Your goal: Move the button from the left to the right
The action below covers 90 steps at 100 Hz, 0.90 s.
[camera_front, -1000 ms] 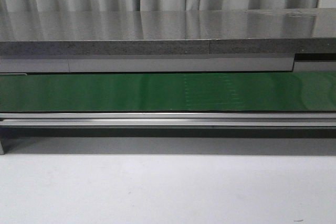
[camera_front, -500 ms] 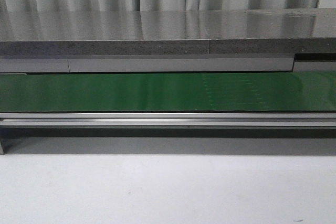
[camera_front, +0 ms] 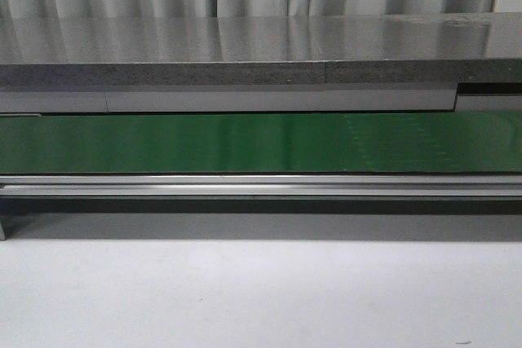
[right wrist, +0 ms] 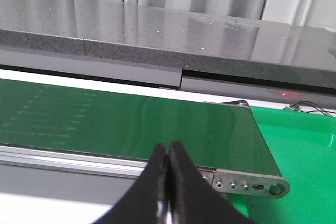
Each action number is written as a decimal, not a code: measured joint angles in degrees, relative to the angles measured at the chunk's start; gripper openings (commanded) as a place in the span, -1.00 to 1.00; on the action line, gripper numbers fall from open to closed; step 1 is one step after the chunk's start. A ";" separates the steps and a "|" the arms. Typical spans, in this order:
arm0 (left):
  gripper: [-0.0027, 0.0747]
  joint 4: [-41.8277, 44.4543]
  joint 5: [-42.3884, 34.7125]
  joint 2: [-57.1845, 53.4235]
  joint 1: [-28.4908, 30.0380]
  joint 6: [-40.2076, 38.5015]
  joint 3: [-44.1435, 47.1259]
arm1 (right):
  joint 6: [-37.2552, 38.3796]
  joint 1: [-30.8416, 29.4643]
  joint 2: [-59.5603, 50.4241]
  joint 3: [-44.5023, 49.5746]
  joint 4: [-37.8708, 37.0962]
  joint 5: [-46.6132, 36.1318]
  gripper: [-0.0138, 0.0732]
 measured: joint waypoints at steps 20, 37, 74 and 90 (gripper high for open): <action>0.55 -8.30 -3.28 9.49 6.57 6.66 0.00 | 0.00 0.00 0.00 0.00 0.00 0.00 -0.84; 0.55 -10.71 -6.45 15.68 10.47 8.43 0.00 | 0.00 0.00 0.00 0.00 0.00 0.00 -0.84; 0.55 -11.27 -10.27 25.10 11.69 8.74 -1.97 | 0.00 0.00 0.00 0.00 0.00 0.00 -0.84; 0.55 -11.37 -10.61 29.23 11.69 8.74 -5.02 | 0.00 0.00 0.00 0.00 0.00 0.00 -0.84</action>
